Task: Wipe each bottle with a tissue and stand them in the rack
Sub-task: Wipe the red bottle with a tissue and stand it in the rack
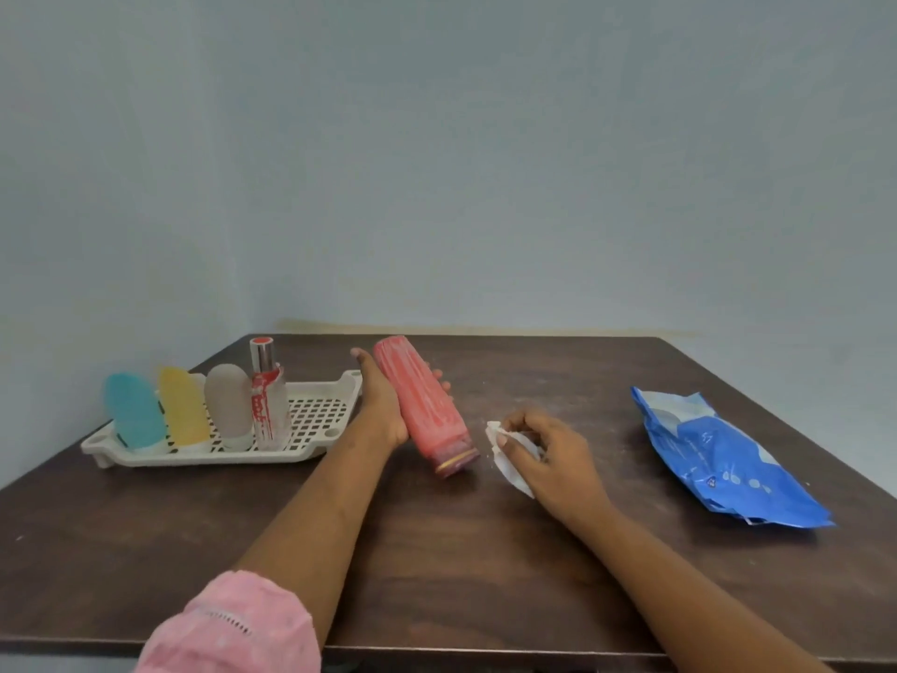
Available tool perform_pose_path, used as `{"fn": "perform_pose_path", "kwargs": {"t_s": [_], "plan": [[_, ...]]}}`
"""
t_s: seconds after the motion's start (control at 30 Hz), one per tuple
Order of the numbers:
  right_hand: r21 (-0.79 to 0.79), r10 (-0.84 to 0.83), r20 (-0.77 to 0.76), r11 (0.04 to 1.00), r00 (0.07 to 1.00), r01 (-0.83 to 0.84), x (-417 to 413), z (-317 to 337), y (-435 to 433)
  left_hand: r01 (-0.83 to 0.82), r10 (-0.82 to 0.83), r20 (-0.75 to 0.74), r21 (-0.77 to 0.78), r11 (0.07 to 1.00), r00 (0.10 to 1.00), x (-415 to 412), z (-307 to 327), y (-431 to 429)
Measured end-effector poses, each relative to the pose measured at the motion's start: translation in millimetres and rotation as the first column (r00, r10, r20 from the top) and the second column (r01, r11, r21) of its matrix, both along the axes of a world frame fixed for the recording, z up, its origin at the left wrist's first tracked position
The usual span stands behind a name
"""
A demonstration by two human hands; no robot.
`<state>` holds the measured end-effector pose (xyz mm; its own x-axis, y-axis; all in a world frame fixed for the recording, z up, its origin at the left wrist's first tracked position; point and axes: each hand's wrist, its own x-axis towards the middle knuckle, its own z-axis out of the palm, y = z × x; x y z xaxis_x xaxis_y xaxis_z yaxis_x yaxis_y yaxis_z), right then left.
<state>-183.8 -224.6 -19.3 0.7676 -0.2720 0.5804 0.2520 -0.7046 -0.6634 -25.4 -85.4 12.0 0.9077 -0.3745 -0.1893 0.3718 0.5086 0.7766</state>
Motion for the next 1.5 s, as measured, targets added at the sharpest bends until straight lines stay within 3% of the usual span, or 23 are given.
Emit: {"fn": "perform_pose_path", "kwargs": {"t_s": [0.23, 0.47, 0.6, 0.77, 0.9, 1.03, 1.13, 1.27, 1.37, 1.5], "plan": [[-0.138, 0.109, -0.013, 0.984, 0.994, -0.109, 24, -3, 0, -0.065, 0.064, 0.041, 0.026, 0.998, 0.997, 16, -7, -2], [-0.407, 0.092, -0.014, 0.909, 0.996, -0.09, 30, -3, 6, -0.107, 0.104, 0.076, 0.042, 0.993, 0.992, 15, -9, -1], [-0.563, 0.16, -0.036, 0.812, 0.986, -0.153, 23, -1, 26, -0.136, 0.132, 0.084, 0.053, 0.989, 0.988, 12, -8, 0], [-0.803, 0.207, 0.002, 0.583, 0.978, -0.122, 24, -4, 37, -0.141, 0.138, 0.053, 0.042, 0.989, 0.989, 12, -6, 0], [-0.73, 0.231, -0.047, 0.656, 0.972, -0.191, 26, -4, 30, -0.125, 0.123, 0.052, 0.03, 0.992, 0.991, 12, -7, 1], [-0.453, 0.125, -0.077, 0.879, 0.989, -0.146, 31, -1, 18, -0.129, 0.128, 0.058, 0.027, 0.991, 0.99, 11, -6, 0], [-0.264, 0.096, -0.153, 0.955, 0.984, -0.134, 32, 3, 13, -0.129, 0.127, 0.059, 0.034, 0.991, 0.99, 8, -5, 1], [-0.33, 0.117, -0.165, 0.929, 0.979, -0.167, 31, 2, 17, -0.138, 0.135, 0.062, 0.048, 0.989, 0.989, 5, -3, 2], [-0.541, 0.117, -0.131, 0.824, 0.984, -0.17, 29, -3, 25, -0.14, 0.137, 0.061, 0.043, 0.989, 0.989, 5, -3, 2], [-0.672, 0.185, -0.168, 0.697, 0.968, -0.25, 25, -3, 32, -0.155, 0.153, 0.043, 0.048, 0.987, 0.987, 9, -5, 2]]}}
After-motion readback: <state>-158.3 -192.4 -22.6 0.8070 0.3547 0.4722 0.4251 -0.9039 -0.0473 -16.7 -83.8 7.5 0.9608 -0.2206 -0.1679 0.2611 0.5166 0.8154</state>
